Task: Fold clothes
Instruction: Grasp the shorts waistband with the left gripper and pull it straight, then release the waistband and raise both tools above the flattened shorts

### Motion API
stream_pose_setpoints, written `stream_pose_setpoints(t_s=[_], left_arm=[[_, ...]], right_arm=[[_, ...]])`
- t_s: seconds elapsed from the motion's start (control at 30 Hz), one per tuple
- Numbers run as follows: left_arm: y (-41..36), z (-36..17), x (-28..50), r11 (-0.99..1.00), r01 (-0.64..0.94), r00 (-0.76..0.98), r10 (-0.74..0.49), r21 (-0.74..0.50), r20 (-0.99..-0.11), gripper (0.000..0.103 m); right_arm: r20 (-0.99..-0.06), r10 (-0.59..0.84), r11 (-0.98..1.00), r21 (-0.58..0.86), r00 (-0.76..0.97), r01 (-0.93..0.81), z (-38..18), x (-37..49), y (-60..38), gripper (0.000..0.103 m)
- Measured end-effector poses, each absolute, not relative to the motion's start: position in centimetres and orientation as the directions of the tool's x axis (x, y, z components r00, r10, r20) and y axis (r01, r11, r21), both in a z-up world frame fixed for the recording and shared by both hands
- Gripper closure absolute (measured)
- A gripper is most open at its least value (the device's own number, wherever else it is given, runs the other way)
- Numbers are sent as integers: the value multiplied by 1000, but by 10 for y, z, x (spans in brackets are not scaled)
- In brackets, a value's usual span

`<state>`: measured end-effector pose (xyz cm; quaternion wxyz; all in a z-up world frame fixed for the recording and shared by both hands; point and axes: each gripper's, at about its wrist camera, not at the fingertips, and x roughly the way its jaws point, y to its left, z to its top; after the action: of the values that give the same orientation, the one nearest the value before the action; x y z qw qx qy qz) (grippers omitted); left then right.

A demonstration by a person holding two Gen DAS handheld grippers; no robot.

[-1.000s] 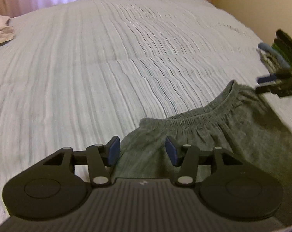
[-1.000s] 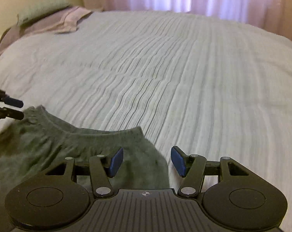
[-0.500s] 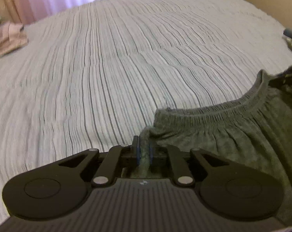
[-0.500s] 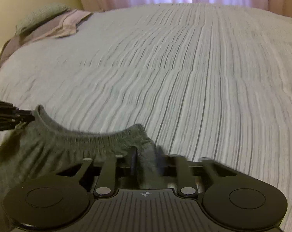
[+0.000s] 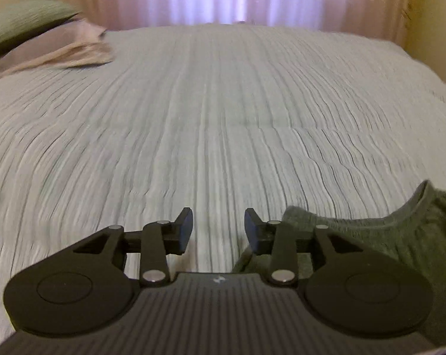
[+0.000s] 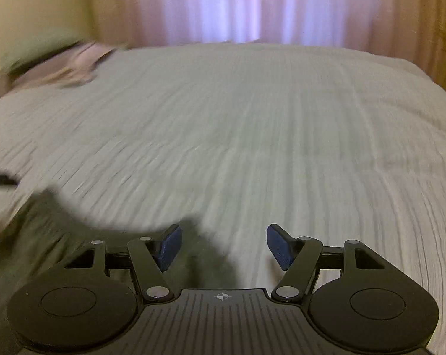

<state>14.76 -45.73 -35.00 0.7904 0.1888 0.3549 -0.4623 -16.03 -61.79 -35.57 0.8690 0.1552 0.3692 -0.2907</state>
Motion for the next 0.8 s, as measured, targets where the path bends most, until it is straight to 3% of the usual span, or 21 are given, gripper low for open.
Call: stream_pose_setpoints(t_s=[0.1,0.2,0.37,0.47,0.67,0.8], left_arm=[[-418,-347,126,428,900,213,-601,-84,-770,72],[-366,-355,99,366,930,176,-541,-42,-822,72],[-265,-365,81,535,843,287,-348,63,-892,74],[-227,-349,73,622,776,347,-281,106,-895,79],[-239,-317,39,587,809,354,-445,31,-823,77],[-261,-344,25,562,827,262,-423,-25,-867,74]], right_arm=[[-785,-344,811,29,516,585,-365,-189,-566,36],[-837,-314,812,8,449,583,-376,-226,-520,36],[-889,-332,648,28,316,761,-380,-320,-481,36],[-876,-370,613,20,309,790,-359,-326,-470,36],[-828,-361,676,86,430,732,-348,-278,-448,36],[-870,-349,682,18,347,731,-378,-278,-419,36]])
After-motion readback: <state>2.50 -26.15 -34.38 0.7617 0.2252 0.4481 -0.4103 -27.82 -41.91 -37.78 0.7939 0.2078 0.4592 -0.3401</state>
